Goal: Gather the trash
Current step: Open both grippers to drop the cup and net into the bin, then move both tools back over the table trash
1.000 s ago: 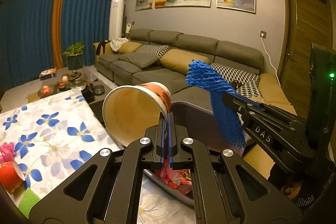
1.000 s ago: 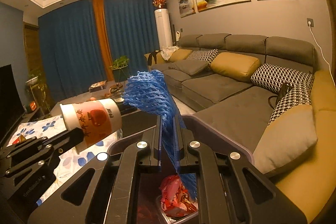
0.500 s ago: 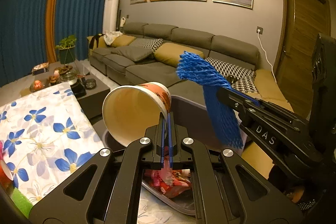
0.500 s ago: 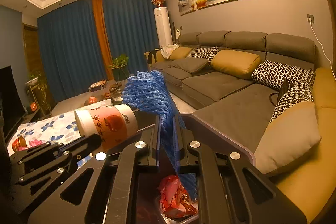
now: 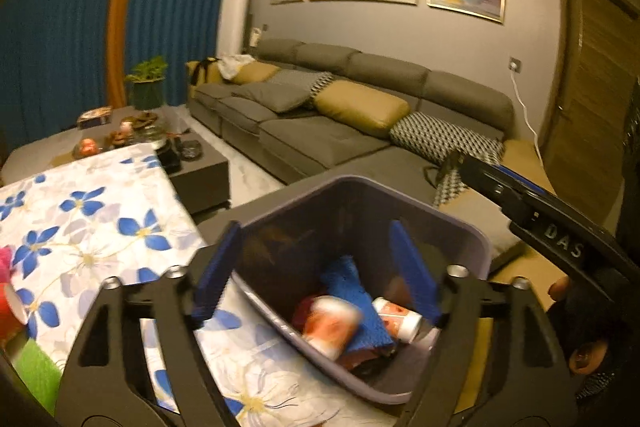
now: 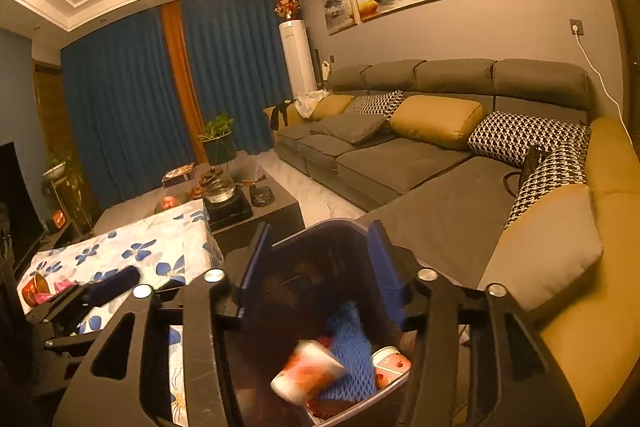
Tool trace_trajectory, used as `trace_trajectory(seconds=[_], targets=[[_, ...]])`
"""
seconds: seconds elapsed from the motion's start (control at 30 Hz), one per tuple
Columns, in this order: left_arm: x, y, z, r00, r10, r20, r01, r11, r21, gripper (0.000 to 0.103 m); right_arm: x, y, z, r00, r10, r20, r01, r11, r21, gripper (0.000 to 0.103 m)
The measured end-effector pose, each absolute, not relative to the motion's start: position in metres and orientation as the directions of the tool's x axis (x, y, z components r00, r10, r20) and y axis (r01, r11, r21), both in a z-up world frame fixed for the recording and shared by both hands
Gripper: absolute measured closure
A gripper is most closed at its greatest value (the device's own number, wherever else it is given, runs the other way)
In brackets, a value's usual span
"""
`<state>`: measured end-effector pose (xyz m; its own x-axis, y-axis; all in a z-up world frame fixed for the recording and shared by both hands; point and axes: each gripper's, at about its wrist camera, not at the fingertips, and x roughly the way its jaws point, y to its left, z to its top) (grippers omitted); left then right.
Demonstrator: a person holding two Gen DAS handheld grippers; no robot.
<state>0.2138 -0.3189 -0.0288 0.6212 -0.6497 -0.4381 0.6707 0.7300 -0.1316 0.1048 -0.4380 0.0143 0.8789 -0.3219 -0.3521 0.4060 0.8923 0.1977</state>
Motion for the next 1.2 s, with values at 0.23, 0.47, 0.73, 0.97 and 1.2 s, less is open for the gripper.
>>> trace_trajectory(seconds=[0.23, 0.47, 0.73, 0.97, 1.2], targets=[[0.205, -0.273, -0.024, 0.726, -0.541, -0.424, 0.549, 0.828, -0.117, 0.013, 0.091, -0.423, 0.015, 0.871, -0.363, -0.330, 0.434, 0.884, 0.175, 0.024], [0.188, -0.198, -0.025, 0.832, -0.373, -0.411, 0.373, 0.924, -0.084, 0.013, 0.084, -0.390, 0.008, 0.871, -0.346, -0.349, 0.413, 0.900, 0.138, 0.019], [0.166, -0.104, -0.028, 0.881, -0.206, -0.426, 0.192, 0.978, -0.077, 0.013, 0.090, -0.310, -0.007, 0.896, -0.208, -0.391, 0.270, 0.957, 0.109, 0.018], [0.153, -0.021, -0.030, 0.901, -0.041, -0.431, 0.019, 0.998, -0.054, 0.013, 0.106, -0.228, -0.014, 0.902, -0.088, -0.423, 0.139, 0.986, 0.090, 0.019], [0.143, 0.044, -0.026, 0.911, 0.048, -0.410, -0.081, 0.995, -0.064, 0.013, 0.128, -0.162, -0.024, 0.887, -0.031, -0.461, 0.062, 0.997, 0.052, 0.018]])
